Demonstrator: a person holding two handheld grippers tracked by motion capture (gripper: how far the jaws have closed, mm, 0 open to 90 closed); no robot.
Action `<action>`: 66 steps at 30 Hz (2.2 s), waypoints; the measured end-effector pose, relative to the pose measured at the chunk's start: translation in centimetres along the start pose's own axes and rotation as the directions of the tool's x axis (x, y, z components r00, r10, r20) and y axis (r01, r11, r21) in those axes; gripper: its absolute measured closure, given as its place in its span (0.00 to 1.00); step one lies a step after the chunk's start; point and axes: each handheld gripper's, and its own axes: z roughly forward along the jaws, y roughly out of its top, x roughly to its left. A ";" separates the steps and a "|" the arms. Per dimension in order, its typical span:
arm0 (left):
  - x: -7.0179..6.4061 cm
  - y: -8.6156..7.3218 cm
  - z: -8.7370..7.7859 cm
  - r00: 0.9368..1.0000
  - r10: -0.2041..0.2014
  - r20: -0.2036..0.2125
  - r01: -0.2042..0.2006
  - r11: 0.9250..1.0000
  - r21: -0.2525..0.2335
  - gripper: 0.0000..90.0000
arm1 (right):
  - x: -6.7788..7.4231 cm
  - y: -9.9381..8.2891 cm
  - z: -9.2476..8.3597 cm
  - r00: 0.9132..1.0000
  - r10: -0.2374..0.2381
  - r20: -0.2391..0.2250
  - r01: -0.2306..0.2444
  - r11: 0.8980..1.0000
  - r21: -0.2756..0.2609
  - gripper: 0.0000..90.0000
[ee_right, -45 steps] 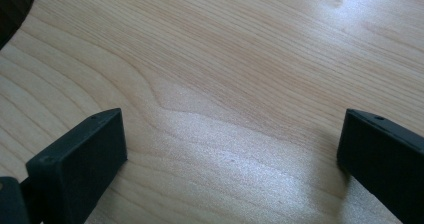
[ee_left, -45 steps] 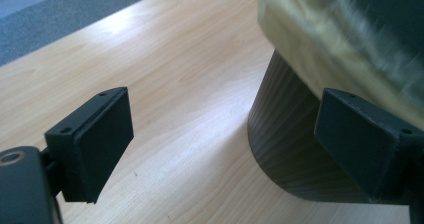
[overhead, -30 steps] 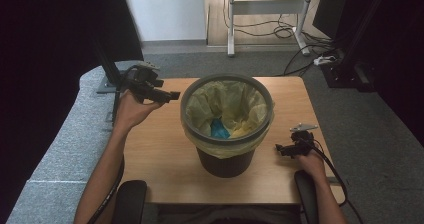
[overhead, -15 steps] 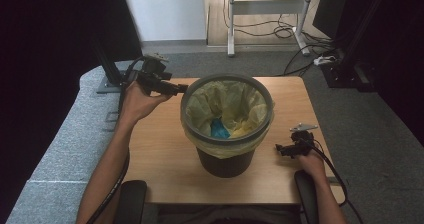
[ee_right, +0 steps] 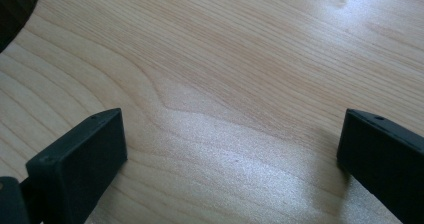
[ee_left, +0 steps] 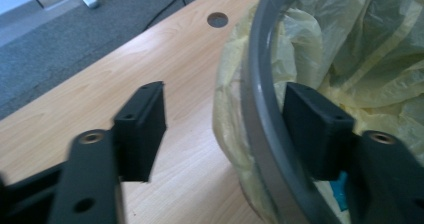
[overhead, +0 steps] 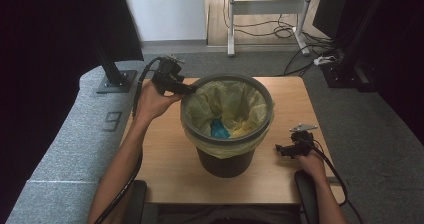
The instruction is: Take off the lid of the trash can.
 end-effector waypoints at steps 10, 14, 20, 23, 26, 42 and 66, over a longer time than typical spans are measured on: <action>-0.5 0.3 0.3 0.996 -0.045 0.071 0.044 0.999 0.010 0.82 | 0.0 0.0 0.0 1.000 -0.002 0.000 0.002 1.000 -0.001 0.00; -0.5 0.6 0.3 0.995 -0.073 0.063 0.071 0.997 0.019 0.85 | 0.0 0.0 0.0 1.000 -0.002 0.000 0.002 1.000 0.000 0.00; -0.3 0.9 -0.1 0.992 -0.097 0.079 0.097 0.995 0.005 0.87 | 0.0 0.0 0.0 1.000 -0.003 0.000 0.003 1.000 -0.001 0.00; -0.2 1.0 -0.4 0.991 -0.101 0.084 0.101 0.995 0.002 0.87 | 0.0 0.0 0.0 1.000 -0.003 0.000 0.003 1.000 -0.001 0.00; 0.0 1.0 -0.8 0.990 -0.109 0.089 0.110 0.994 -0.007 0.87 | 0.0 0.0 0.0 1.000 -0.002 0.000 0.002 1.000 -0.001 0.00; 1.7 -0.2 -2.2 0.987 -0.148 0.058 0.150 0.989 -0.021 0.87 | 0.0 0.0 0.0 1.000 -0.002 0.000 0.002 1.000 -0.001 0.00; 4.8 -3.2 -4.3 0.977 -0.214 0.008 0.214 0.976 -0.031 0.87 | 0.0 0.0 0.0 1.000 -0.002 0.000 0.002 1.000 -0.001 0.00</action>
